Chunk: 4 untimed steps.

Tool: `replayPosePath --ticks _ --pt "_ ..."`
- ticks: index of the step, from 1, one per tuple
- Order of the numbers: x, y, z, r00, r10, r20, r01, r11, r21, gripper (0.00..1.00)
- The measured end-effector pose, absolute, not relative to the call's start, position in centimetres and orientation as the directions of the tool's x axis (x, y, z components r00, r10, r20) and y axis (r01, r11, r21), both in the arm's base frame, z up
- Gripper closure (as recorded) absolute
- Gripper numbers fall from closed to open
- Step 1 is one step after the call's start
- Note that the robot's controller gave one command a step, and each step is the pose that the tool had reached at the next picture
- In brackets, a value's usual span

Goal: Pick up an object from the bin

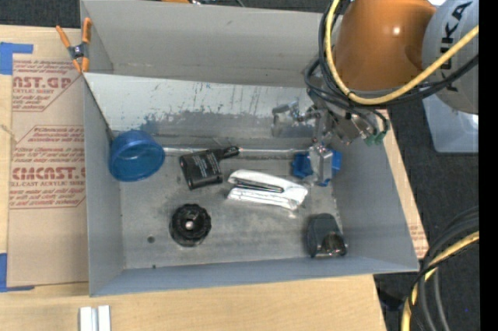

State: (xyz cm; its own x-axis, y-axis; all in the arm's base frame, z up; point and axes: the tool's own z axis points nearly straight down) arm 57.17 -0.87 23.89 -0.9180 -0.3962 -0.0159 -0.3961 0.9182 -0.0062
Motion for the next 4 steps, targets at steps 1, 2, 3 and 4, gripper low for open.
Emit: replayPosePath --ticks 1,2,3,4 --pt "55.1 -8.6 19.6 -0.916 -0.4 -0.015 -0.4 0.916 -0.004 0.0" --pt "54.0 0.9 19.6 -0.889 -0.457 -0.022 -0.457 0.89 -0.007 0.0" --pt "54.6 -4.2 15.8 -0.941 -0.338 -0.017 -0.338 0.941 -0.005 0.0" --pt "54.7 -6.1 15.8 -0.948 -0.316 -0.015 -0.316 0.949 -0.006 0.0"
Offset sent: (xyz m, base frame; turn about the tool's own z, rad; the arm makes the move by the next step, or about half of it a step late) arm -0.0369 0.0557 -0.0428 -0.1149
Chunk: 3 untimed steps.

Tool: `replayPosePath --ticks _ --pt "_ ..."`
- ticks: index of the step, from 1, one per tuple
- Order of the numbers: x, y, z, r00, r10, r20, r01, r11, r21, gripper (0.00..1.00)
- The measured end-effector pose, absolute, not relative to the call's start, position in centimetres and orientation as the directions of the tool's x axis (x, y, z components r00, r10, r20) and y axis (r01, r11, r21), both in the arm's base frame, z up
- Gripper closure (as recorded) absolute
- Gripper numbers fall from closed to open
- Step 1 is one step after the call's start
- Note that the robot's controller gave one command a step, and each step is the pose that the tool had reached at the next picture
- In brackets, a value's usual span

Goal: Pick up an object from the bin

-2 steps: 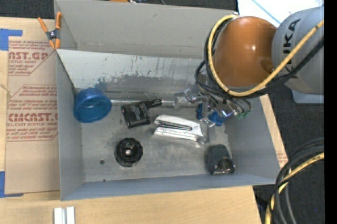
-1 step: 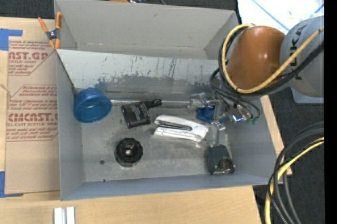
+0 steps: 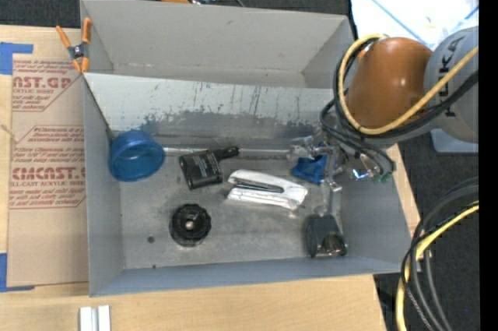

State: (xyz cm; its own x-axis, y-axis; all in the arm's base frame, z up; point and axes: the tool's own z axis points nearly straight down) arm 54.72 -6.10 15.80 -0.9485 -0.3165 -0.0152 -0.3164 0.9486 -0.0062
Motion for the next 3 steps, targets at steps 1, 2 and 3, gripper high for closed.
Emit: replayPosePath --ticks 1,2,3 --pt "54.5 -7.0 10.1 -0.885 -0.465 -0.018 -0.465 0.885 -0.007 0.0" --pt "54.2 -3.5 10.0 -0.44 -0.898 -0.016 -0.898 0.44 -0.027 1.0" --pt "54.2 -3.5 10.0 -0.44 -0.898 -0.016 -0.897 0.441 -0.027 1.0"
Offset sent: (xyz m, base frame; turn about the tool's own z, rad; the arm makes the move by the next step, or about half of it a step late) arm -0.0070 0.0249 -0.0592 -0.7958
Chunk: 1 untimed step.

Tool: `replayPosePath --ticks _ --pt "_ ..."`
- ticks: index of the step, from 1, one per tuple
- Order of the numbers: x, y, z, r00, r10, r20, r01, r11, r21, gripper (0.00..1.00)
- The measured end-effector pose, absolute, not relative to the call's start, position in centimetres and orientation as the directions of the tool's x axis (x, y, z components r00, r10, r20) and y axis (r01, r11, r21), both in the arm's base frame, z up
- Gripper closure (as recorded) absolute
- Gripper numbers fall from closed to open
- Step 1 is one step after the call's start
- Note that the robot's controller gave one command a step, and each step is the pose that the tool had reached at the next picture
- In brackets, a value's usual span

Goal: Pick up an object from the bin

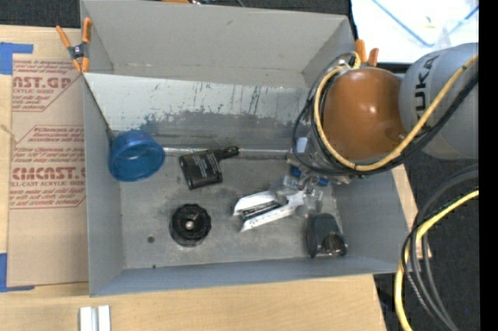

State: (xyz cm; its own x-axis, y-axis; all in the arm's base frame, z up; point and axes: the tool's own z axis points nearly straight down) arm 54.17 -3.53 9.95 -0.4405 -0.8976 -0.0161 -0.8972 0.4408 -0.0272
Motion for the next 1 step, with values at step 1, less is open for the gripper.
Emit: replayPosePath --ticks 1 --pt "54.3 -3.68 9.4 -0.447 -0.894 -0.021 -0.894 0.447 -0.028 1.0"
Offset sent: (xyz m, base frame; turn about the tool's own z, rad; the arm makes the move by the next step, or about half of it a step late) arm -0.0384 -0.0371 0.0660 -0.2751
